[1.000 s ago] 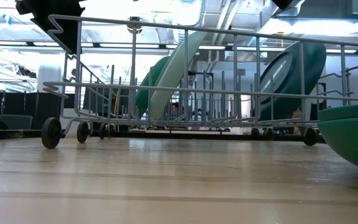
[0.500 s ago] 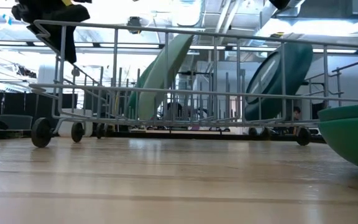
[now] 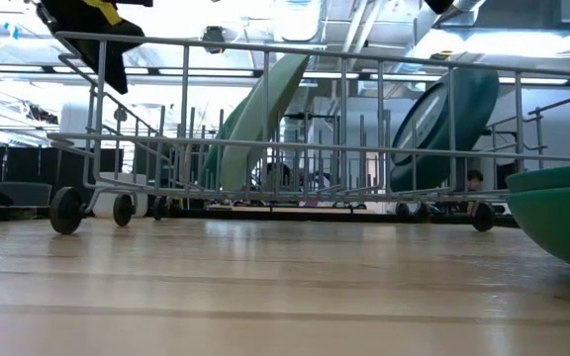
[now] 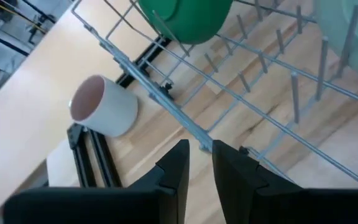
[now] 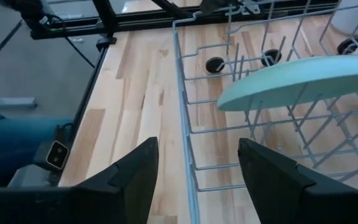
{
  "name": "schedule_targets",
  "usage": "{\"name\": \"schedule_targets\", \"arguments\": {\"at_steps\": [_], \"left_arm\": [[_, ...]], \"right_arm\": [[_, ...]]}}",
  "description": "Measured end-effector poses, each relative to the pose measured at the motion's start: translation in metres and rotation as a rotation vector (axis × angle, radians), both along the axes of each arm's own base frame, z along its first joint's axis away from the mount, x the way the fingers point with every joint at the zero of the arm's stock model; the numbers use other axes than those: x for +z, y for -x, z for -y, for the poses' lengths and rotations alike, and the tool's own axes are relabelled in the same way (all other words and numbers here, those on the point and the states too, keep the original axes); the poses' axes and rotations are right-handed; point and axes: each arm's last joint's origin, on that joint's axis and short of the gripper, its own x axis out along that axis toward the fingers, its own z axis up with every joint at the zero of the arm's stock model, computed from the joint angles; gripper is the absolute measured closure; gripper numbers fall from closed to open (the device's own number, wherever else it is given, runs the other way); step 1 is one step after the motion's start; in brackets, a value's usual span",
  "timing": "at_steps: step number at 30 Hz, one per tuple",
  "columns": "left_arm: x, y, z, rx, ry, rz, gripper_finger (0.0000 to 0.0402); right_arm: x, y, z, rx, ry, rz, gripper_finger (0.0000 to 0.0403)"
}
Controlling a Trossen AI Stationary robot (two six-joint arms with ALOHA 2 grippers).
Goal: Sort dishes
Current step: Put the stacked green plate in the dish rack
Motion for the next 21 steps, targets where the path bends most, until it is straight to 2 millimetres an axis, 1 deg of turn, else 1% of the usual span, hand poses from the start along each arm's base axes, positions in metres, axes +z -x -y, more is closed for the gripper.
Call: {"name": "schedule_targets", "arguments": {"at_steps": [7,11,13,17,19,21], "left_arm": [[0.001,-0.006,-0.018,0.024,-0.042,-0.047,0.0364],[0.006,-0.009,-0.019,0.043,0.002,-0.038,0.0374],[0.015,-0.011,-0.013,0.03,0.024,0.007,0.0379],[0.036,-0.011,0.009,-0.05,0.027,0.13,0.0391],[0.044,-0.009,0.023,-0.112,0.018,0.197,0.0397],[0.047,-0.008,0.04,-0.222,0.011,0.236,0.04]], "right_arm": [[0.0,-0.003,0.009,-0.037,0.004,0.0,0.0175],[0.003,-0.001,0.016,-0.062,-0.003,0.008,0.0175],[0.009,0.001,0.019,-0.074,-0.012,0.013,0.0175],[0.014,0.005,0.02,-0.07,-0.008,0.027,0.0175],[0.014,0.005,0.02,-0.058,0.011,0.028,0.0175],[0.014,0.005,0.02,-0.041,0.04,0.03,0.0175]]}}
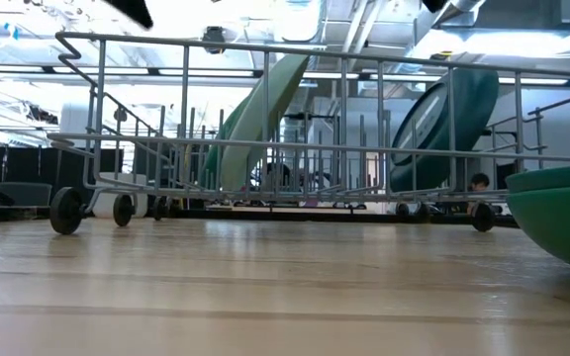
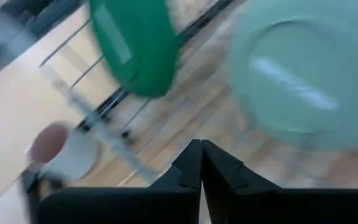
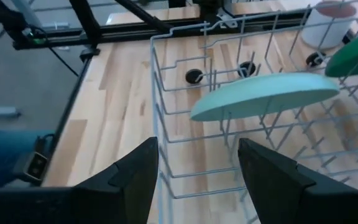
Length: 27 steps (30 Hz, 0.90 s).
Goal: Sort dishes
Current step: Put the stacked green plate in the dish rack
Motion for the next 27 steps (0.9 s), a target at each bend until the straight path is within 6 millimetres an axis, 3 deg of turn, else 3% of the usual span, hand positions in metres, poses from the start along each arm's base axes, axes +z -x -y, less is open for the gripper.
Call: {"name": "schedule_targets", "arguments": {"at_steps": [5,8,15,27], "left_arm": [[0.001,-0.005,0.051,-0.374,-0.018,0.0,0.04],[0.006,-0.008,0.069,-0.502,-0.026,0.04,0.04],[0.002,-0.012,0.072,-0.551,-0.003,0.033,0.0378],[-0.021,-0.018,0.074,-0.63,0.082,0.006,0.0252]], "right_arm": [[0.0,0.0,0.0,0.036,0.063,0.007,0.0175],[0.001,-0.001,0.002,0.028,0.062,0.011,0.0175],[0.001,-0.002,0.006,-0.022,0.008,0.014,0.0175],[-0.012,-0.003,-0.007,0.017,-0.013,0.008,0.0175]]}}
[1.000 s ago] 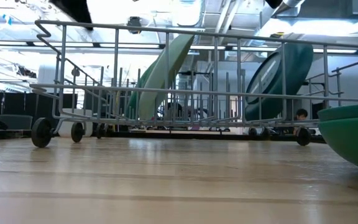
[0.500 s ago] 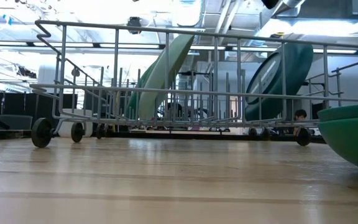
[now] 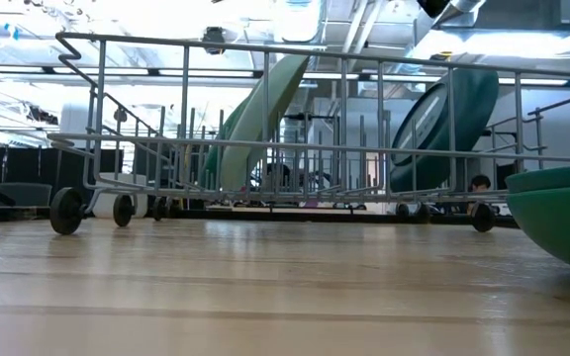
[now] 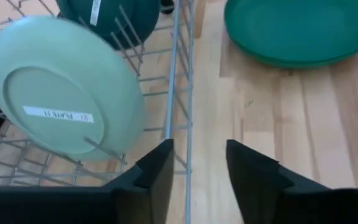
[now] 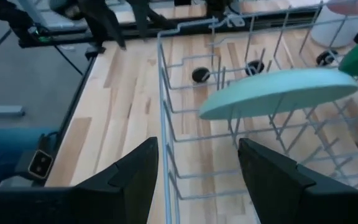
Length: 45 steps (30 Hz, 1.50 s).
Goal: Sort dishes
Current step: Put the stacked green plate in the dish rack
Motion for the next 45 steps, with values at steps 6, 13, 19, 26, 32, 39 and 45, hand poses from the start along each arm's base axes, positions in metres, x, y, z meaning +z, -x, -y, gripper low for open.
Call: {"name": "schedule_targets", "arguments": {"at_steps": [6,13,19,26,32,39,45], "left_arm": [[-0.014,0.002,-0.003,0.004,-0.004,-0.044,0.0222],[-0.033,0.009,-0.016,0.09,-0.035,-0.121,0.024],[-0.037,0.017,-0.024,0.171,-0.069,-0.164,0.028],[-0.037,0.019,-0.025,0.156,-0.084,-0.2,0.0319],[-0.038,0.021,-0.026,0.16,-0.09,-0.221,0.0323],[-0.039,0.021,-0.026,0.152,-0.072,-0.242,0.0323],[-0.039,0.019,-0.022,0.128,-0.03,-0.234,0.0324]], "right_arm": [[0.005,-0.002,-0.007,0.026,-0.016,0.059,0.0175],[0.017,-0.003,-0.014,0.05,-0.04,0.141,0.0175],[0.017,-0.001,-0.019,0.072,-0.039,0.138,0.0175],[0.015,-0.002,-0.018,0.076,-0.022,0.128,0.0175],[0.015,-0.002,-0.018,0.094,0.019,0.132,0.0175],[0.015,-0.002,-0.018,0.096,0.022,0.132,0.0175],[0.014,-0.002,-0.018,0.106,0.044,0.131,0.0175]]}}
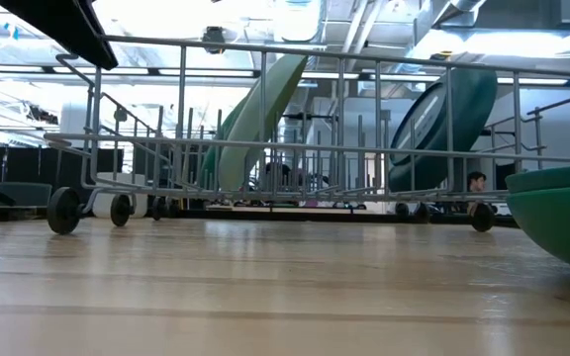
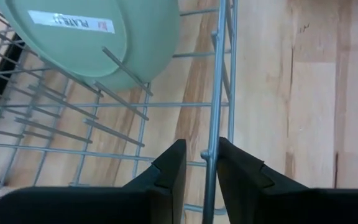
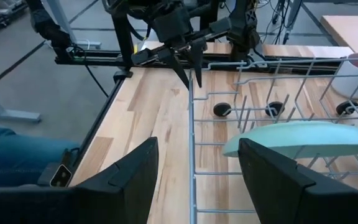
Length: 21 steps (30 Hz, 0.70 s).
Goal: Sort dishes
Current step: Put the stacked green plate in the dish rack
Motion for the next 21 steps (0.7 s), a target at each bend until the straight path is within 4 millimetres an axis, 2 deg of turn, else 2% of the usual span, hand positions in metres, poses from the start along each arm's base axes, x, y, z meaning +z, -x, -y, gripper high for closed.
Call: {"name": "schedule_targets", "arguments": {"at_steps": [5,9,16,21], "left_arm": [[0.004,0.002,0.001,0.005,0.02,-0.02,0.0324],[0.012,0.004,0.0,0.005,0.005,-0.057,0.0324],[0.02,0.004,0.001,-0.056,-0.029,-0.089,0.0324],[0.021,0.004,0.001,-0.056,-0.028,-0.088,0.0324]], "right_arm": [[-0.008,0.006,-0.001,-0.009,-0.01,-0.099,0.0175],[-0.017,0.016,-0.007,-0.055,-0.104,-0.235,0.0175],[-0.032,0.043,-0.035,-0.125,-0.256,-0.472,0.0175],[-0.038,0.065,-0.055,-0.215,-0.299,-0.546,0.0175]]}}
